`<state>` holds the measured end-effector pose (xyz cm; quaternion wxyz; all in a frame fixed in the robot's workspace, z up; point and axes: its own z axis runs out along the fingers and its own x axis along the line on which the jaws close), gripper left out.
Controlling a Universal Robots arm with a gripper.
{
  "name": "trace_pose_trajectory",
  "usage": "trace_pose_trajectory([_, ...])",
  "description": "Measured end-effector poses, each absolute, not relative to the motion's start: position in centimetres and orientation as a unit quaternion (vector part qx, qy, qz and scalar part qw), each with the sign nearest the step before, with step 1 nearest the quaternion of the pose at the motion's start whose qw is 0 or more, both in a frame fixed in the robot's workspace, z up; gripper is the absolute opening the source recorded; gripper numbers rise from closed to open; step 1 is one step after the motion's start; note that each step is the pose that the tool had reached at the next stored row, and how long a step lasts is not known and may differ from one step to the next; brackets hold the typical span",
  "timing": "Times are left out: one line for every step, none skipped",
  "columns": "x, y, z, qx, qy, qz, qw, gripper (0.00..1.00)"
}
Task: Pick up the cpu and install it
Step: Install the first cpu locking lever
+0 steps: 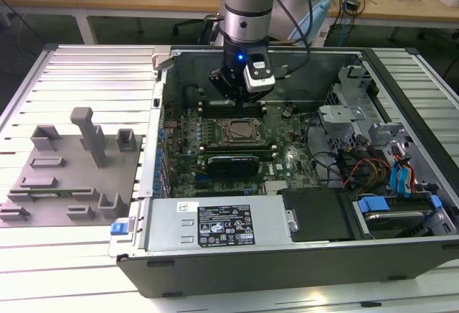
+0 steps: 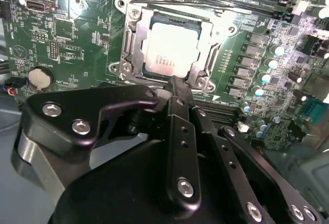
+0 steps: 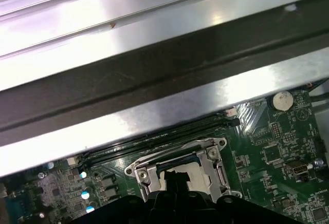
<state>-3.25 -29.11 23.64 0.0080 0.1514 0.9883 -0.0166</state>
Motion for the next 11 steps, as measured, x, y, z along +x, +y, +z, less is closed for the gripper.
trace_pose_trajectory([-3.25,-29.11,23.64,0.15,0.988,-0.017,0.008,0.11])
trace_pose_trajectory([-3.24,-29.11,23.64,0.145,0.989,-0.017,0.008,0.11])
trace_pose_trajectory([-3.23,-29.11,23.62,0.128,0.992,-0.016,0.008,0.11])
trace_pose_trajectory([-3.22,-29.11,23.59,0.116,0.993,-0.016,0.009,0.11])
trace_pose_trajectory([-3.22,-29.11,23.56,0.107,0.994,-0.016,0.009,0.11])
trace_pose_trajectory([-3.21,-29.11,23.5,0.09,0.996,-0.016,0.009,0.11])
trace_pose_trajectory([-3.21,-29.11,23.43,0.072,0.997,-0.016,0.009,0.11])
trace_pose_trajectory([-3.15,-29.11,23.35,0.055,0.998,-0.016,0.01,0.11])
trace_pose_trajectory([-3.05,-29.11,23.34,0.049,0.999,-0.016,0.01,0.11])
trace_pose_trajectory([-2.96,-29.14,23.33,0.046,0.999,-0.016,0.01,0.11])
trace_pose_trajectory([-2.85,-29.21,23.31,0.043,0.999,-0.016,0.01,0.11])
